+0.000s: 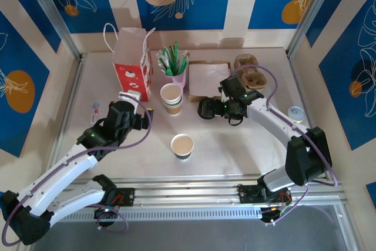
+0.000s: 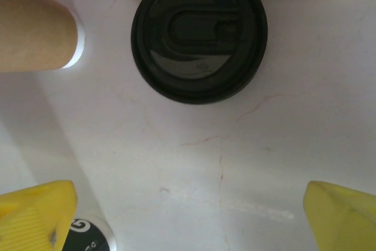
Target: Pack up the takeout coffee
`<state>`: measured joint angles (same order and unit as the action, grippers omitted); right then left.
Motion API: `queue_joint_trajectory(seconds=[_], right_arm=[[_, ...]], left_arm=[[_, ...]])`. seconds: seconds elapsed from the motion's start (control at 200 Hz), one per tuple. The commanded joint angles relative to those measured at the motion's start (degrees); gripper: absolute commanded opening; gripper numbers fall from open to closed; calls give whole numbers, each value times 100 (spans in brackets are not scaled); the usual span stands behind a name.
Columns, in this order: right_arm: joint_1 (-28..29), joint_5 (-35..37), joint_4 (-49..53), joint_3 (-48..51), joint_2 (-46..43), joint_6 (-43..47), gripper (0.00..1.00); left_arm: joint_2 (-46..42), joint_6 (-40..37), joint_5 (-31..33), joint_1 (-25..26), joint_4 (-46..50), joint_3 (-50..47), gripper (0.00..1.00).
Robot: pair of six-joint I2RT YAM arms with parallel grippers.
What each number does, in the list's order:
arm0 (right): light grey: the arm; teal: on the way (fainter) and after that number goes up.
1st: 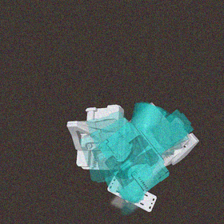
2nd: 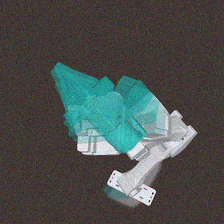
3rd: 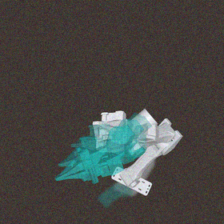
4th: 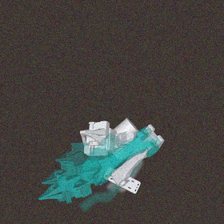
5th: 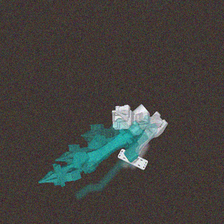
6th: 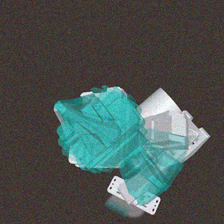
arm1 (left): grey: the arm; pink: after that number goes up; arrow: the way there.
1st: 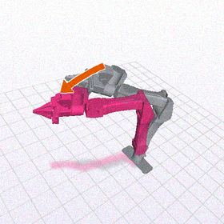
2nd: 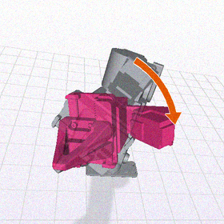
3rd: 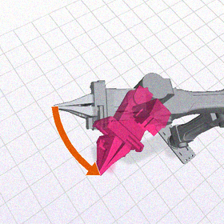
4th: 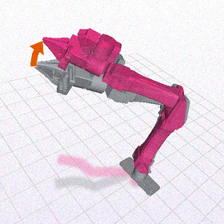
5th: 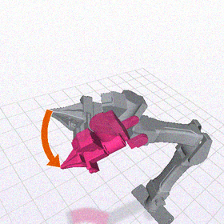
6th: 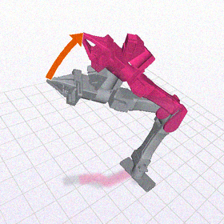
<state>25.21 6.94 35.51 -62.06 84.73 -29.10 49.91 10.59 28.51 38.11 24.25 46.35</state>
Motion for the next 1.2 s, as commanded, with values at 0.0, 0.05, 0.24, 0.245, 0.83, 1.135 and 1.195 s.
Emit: queue_joint_trajectory(seconds=[0.0, 0.05, 0.24, 0.245, 0.83, 1.135, 1.195], right_arm=[[-108, -220, 95, -353, 299, 205, 99], [-121, -219, 161, -460, 445, 258, 99], [-122, -187, 289, -812, 851, 387, 99], [-122, -186, 294, -823, 865, 392, 99], [123, 450, 869, -1995, 2175, 701, 99], [283, 755, 978, -2195, 2407, 792, 95], [274, 763, 983, -2204, 2421, 805, 94]], left_arm=[[-199, 105, 416, -43, -552, -149, 100], [-239, 129, 448, -41, -648, -261, 100], [-269, 14, 685, -44, -835, -337, 100], [-270, 9, 692, -42, -843, -341, 100], [-324, -209, 708, -45, -1035, -451, 100], [-324, -240, 682, -40, -1053, -460, 100], [-324, -245, 682, -40, -1051, -461, 100]])
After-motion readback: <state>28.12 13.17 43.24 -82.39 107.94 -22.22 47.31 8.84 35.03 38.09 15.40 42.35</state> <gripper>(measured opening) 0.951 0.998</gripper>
